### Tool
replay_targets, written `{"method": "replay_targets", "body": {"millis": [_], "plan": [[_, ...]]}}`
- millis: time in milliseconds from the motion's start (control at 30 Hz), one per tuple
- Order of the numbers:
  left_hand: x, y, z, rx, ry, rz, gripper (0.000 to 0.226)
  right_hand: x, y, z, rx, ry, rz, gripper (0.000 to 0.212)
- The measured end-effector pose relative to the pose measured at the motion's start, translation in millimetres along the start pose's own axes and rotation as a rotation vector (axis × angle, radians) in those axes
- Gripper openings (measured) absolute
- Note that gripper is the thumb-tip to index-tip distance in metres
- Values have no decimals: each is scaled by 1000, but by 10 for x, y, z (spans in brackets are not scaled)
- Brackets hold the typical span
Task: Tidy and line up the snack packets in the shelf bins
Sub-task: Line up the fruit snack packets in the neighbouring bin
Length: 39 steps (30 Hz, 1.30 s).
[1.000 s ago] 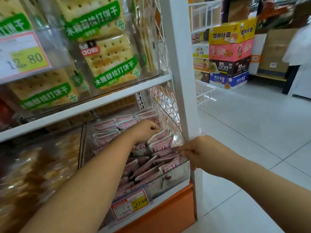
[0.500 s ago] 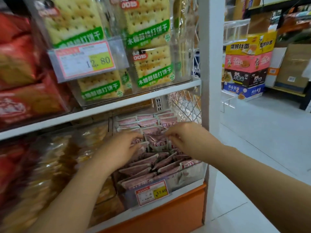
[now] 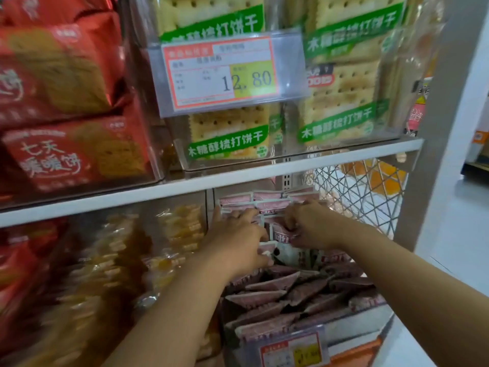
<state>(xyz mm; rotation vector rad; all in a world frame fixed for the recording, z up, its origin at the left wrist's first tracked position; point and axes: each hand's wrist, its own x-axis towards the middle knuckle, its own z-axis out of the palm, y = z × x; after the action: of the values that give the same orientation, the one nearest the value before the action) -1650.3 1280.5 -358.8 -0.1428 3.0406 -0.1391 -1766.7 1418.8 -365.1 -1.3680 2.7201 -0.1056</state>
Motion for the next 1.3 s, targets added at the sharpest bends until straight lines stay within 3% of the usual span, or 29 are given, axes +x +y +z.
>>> {"method": "replay_targets", "body": {"millis": [133,200,300,467,700,800,967,1100,1167,1300], "plan": [[66,-28,-39,-2,-50,-5,40,-57,-7,-50,-74,-94,-51,23],[73,-17,-22,19,-29,-12,31,-84,-21,-68,-121,-100,-88,14],[54,8,-9,67,-19,-33,27,-117,11,-68,-154,-72,-53,33],[-22,-10,-3,53,-41,-69,32,-194,-18,-92,-193,25,-42,14],[-29,-73,72,45,-58,-55,20,-128,-158,-30,-215,226,-48,37],[-44,-36,8,43,-72,-25,15,-49,-113,61,-202,159,-78,35],[-93,-49,-146,-83,-139,-26,24,-87,122,-16,18,-51,-76,38],[14,47,-142,-227,111,15,17,-186,204,-185,114,-155,-68,12],[88,153,-102,-269,170,51,15,-216,156,-245,80,-240,-46,29],[180,220,-18,-299,6,79,37,-258,133,-244,24,-332,4,40]]}}
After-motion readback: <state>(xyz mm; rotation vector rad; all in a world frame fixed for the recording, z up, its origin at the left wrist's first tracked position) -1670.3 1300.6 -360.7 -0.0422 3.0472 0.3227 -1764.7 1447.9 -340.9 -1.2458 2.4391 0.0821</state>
